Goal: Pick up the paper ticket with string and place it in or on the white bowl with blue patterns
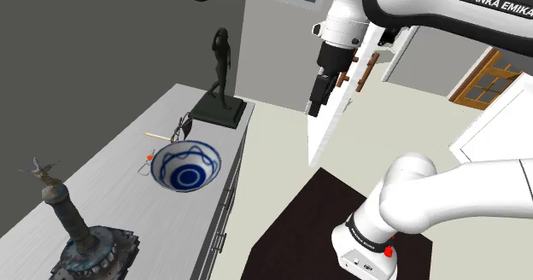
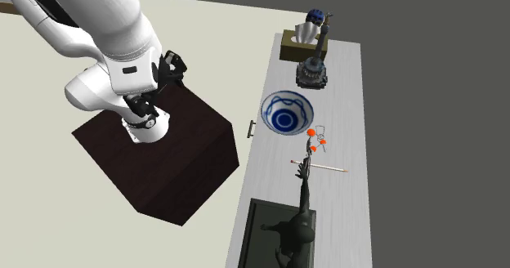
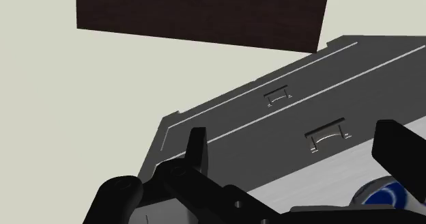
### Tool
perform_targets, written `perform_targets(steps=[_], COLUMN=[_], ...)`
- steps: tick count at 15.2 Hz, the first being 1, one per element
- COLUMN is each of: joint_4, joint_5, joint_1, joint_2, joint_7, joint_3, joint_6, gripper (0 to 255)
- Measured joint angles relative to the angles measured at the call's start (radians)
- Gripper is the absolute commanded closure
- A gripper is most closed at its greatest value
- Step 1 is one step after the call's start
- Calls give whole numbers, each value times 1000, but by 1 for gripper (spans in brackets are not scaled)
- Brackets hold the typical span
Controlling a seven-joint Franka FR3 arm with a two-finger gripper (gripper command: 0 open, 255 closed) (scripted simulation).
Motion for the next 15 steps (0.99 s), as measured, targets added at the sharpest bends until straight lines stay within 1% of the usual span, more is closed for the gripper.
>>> perform_targets(steps=[2, 7, 11, 15], joint_4=[-5, -22, 4, 58], joint_5=[8, 72, 101, 99], joint_1=[-1, -21, -48, -88], joint_2=[0, 57, 144, 271], joint_7=[21, 225, 405, 602], joint_3=[13, 135, 240, 356], joint_6=[10, 133, 240, 354], gripper=[0, 0, 0, 0])
